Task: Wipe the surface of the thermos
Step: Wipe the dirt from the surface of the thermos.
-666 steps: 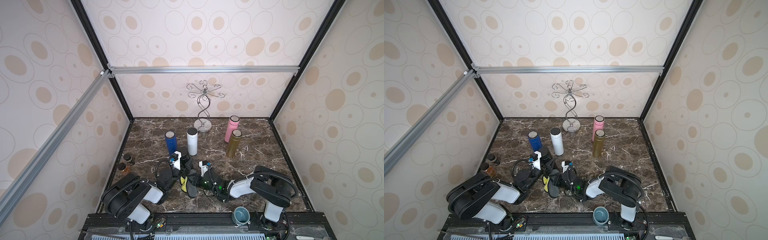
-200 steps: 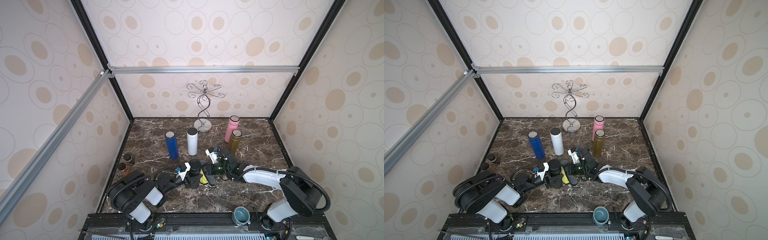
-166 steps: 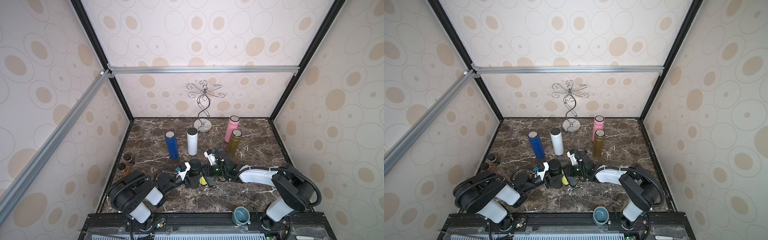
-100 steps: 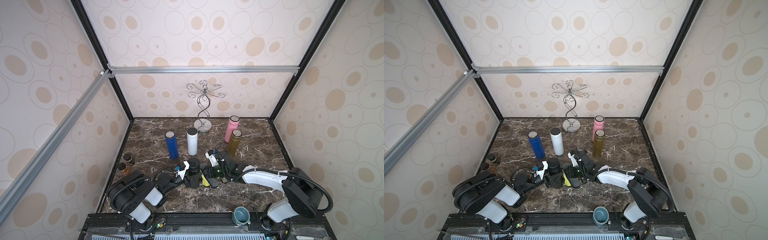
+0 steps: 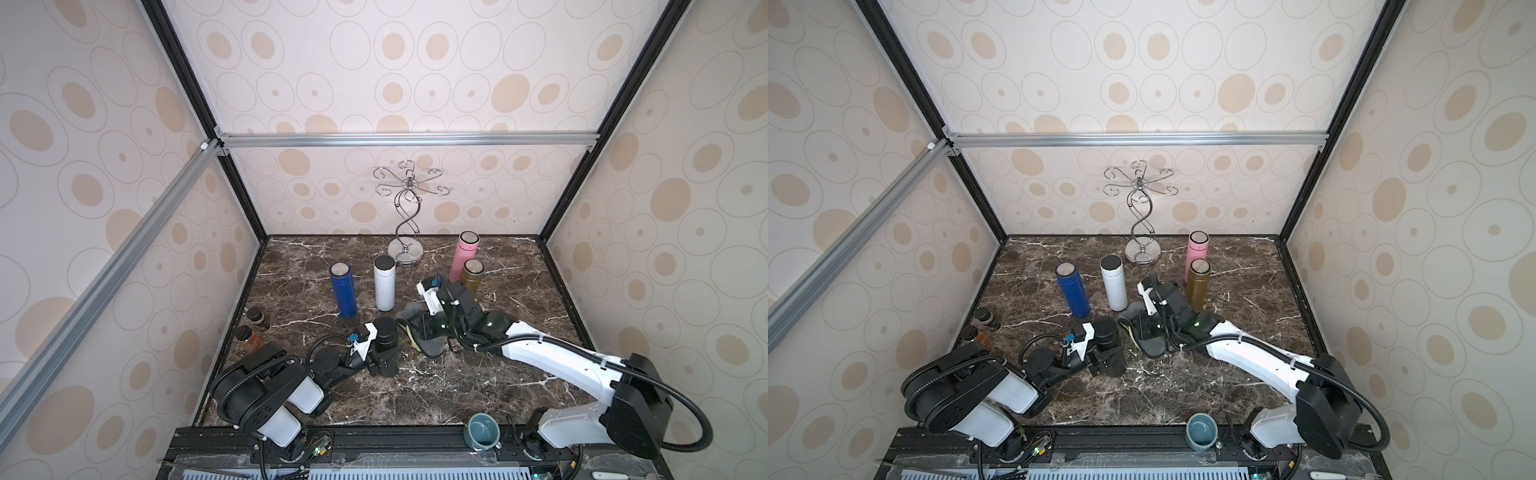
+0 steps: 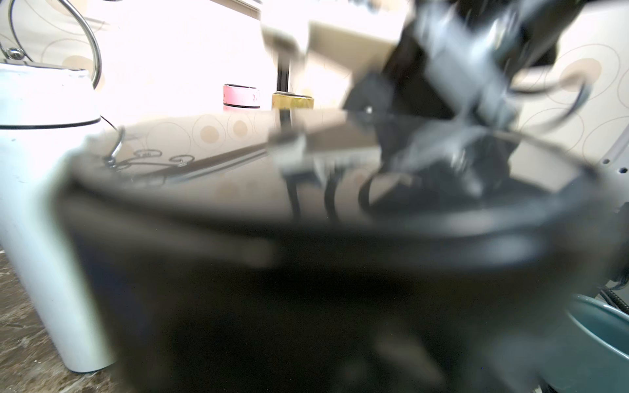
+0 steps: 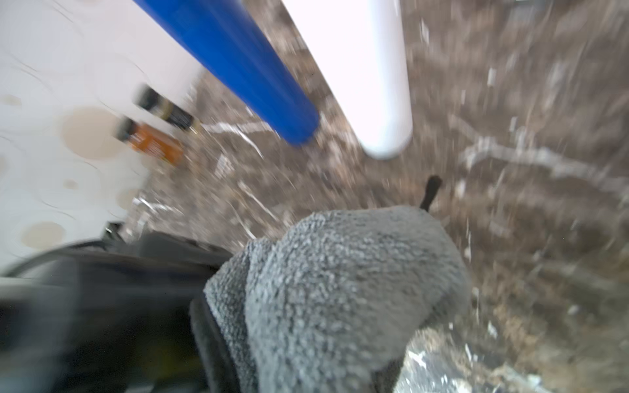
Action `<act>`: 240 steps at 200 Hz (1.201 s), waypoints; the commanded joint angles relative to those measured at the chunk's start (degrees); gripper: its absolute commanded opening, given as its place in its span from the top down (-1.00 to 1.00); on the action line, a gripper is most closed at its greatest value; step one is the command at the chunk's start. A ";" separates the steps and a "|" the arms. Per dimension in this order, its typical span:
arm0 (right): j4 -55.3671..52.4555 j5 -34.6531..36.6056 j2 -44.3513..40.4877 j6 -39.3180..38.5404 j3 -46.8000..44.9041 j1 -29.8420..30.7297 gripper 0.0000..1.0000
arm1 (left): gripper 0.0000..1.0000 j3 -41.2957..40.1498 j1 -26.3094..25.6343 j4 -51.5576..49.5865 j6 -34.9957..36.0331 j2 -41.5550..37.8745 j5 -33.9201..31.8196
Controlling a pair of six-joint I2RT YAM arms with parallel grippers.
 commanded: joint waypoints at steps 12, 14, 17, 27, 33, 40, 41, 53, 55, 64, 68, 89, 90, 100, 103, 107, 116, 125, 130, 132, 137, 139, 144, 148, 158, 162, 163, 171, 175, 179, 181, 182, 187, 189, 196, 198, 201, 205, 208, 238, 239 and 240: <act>-5.14 0.19 -2.14 -5.28 8.78 0.51 1.00 | 1.00 -1.90 0.05 5.40 1.12 1.21 -1.35; -5.28 -0.02 -2.11 -5.38 9.29 0.51 1.00 | 1.00 -1.87 0.09 5.28 1.13 1.21 -1.30; -5.53 -0.26 -1.90 -5.50 9.97 0.53 1.00 | 1.00 -1.75 0.03 5.13 1.18 1.22 -1.28; -5.96 -1.17 -1.05 -5.82 11.98 0.80 1.00 | 1.00 -1.68 0.02 4.81 1.31 1.21 -1.31; -5.97 -1.86 -0.55 -5.93 13.02 1.02 1.00 | 1.00 -1.67 0.02 4.87 1.24 1.13 -1.37; -6.34 -2.45 0.26 -5.89 14.23 1.50 1.00 | 1.00 -1.68 0.08 4.81 1.29 1.12 -1.43; -6.37 -2.51 0.37 -5.89 14.44 1.51 1.00 | 1.00 -1.68 0.04 4.81 1.30 1.08 -1.44; -6.37 -4.05 1.88 -5.58 16.05 2.42 1.00 | 1.00 -1.64 0.01 4.64 1.30 0.95 -1.50; -6.26 -4.33 2.13 -5.52 16.30 2.63 1.00 | 1.00 -1.58 0.05 4.57 1.31 0.95 -1.54; -6.31 -5.26 3.34 -5.36 17.35 3.63 1.00 | 1.00 -1.48 0.01 4.40 1.29 0.88 -1.55; -6.36 -5.40 3.88 -5.51 17.82 4.19 1.00 | 1.00 -1.43 0.00 4.18 1.23 0.86 -1.40; -6.37 -4.83 6.34 -5.51 18.71 7.16 1.00 | 1.00 -1.14 -0.08 3.49 1.31 0.68 -1.43; -6.34 -4.80 6.44 -5.48 18.66 7.28 1.00 | 1.00 -1.15 -0.04 3.49 1.31 0.64 -1.40; -5.95 -4.57 7.50 -4.81 18.00 8.00 1.00 | 1.00 -1.15 -0.11 3.51 1.34 0.48 -1.43; -5.78 -4.74 7.76 -4.61 17.75 8.05 1.00 | 1.00 -1.05 -0.13 3.49 1.31 0.50 -1.38; -5.67 -4.70 8.11 -4.12 17.41 8.18 1.00 | 1.00 -1.06 -0.15 3.41 1.46 0.44 -1.37; -5.64 -5.05 8.58 -3.29 16.56 8.41 1.00 | 1.00 -0.96 -0.16 3.05 1.47 0.33 -1.52; -5.46 -5.04 8.65 -2.75 15.25 8.92 1.00 | 1.00 -0.97 -0.11 2.85 1.43 0.09 -1.45; -5.48 -4.84 8.57 -2.49 14.45 9.10 1.00 | 1.00 -0.90 -0.13 2.68 1.48 -0.01 -1.44; -5.45 -4.68 8.50 -2.40 14.27 9.27 1.00 | 1.00 -0.96 -0.16 2.67 1.48 -0.04 -1.41; -5.56 -4.40 8.39 -2.06 13.57 9.48 1.00 | 1.00 -0.98 -0.22 2.59 1.48 -0.11 -1.47; -5.64 -4.35 8.33 -1.92 13.28 9.50 1.00 | 1.00 -0.98 -0.16 2.58 1.48 -0.17 -1.53; -5.89 -4.27 8.18 -1.52 12.68 9.66 1.00 | 1.00 -0.96 -0.16 2.52 1.48 -0.26 -1.58; -6.08 -4.17 8.05 -1.11 12.29 9.72 1.00 | 1.00 -0.98 -0.20 2.59 1.44 -0.28 -1.71; -6.67 -3.91 7.74 -0.50 10.99 9.85 1.00 | 1.00 -0.97 -0.17 2.44 1.56 -0.36 -1.80; -7.09 -3.82 7.62 -0.35 10.55 10.01 1.00 | 1.00 -1.06 -0.18 2.46 1.57 -0.42 -1.88; -7.19 -3.77 7.61 -0.30 10.40 9.98 1.00 | 1.00 -1.06 -0.22 2.44 1.57 -0.44 -1.94; -7.91 -3.51 7.25 -0.03 9.50 10.12 1.00 | 1.00 -1.14 -0.20 2.42 1.62 -0.59 -1.98; -8.20 -3.37 7.05 0.14 9.11 10.22 1.00 | 1.00 -1.15 -0.17 2.31 1.65 -0.68 -1.98; -8.25 -2.95 6.68 0.27 8.41 10.25 1.00 | 1.00 -1.15 -0.19 2.20 1.65 -0.72 -2.03; -8.25 -2.71 6.53 0.29 8.06 10.35 1.00 | 1.00 -1.15 -0.24 2.22 1.72 -0.79 -2.13; -8.25 -2.60 6.45 0.37 7.88 10.37 1.00 | 1.00 -1.20 -0.25 2.15 1.74 -0.80 -2.19; -8.38 -1.92 6.02 0.63 7.11 10.37 1.00 | 1.00 -1.24 -0.20 2.06 1.75 -0.85 -2.17; -8.37 -1.62 5.84 0.69 6.79 10.38 1.00 | 1.00 -1.31 -0.13 2.01 1.82 -0.89 -2.26; -8.87 -0.34 5.23 0.71 5.79 10.33 1.00 | 1.00 -1.33 -0.22 1.96 1.81 -1.05 -2.33; -9.00 0.05 5.05 0.66 5.60 10.35 1.00 | 1.00 -1.33 -0.22 1.92 1.83 -1.07 -2.30; -9.30 0.59 4.84 0.62 5.30 10.33 1.00 | 1.00 -1.33 -0.25 1.89 1.79 -1.12 -2.33; -9.71 1.36 4.54 0.50 4.95 10.32 1.00 | 1.00 -1.35 -0.25 1.83 1.80 -1.16 -2.35; -10.13 1.90 4.29 0.36 4.81 10.35 1.00 | 1.00 -1.33 -0.20 1.74 1.83 -1.23 -2.34; -12.20 5.07 1.81 -0.43 3.93 10.30 1.00 | 1.00 -1.41 -0.22 1.29 1.98 -1.66 -2.73; -12.33 5.16 1.76 -0.48 3.93 10.30 1.00 | 1.00 -1.41 -0.24 1.25 2.04 -1.68 -2.71; -12.40 5.20 1.69 -0.50 3.93 10.30 1.00 | 1.00 -1.42 -0.25 1.22 1.98 -1.68 -2.70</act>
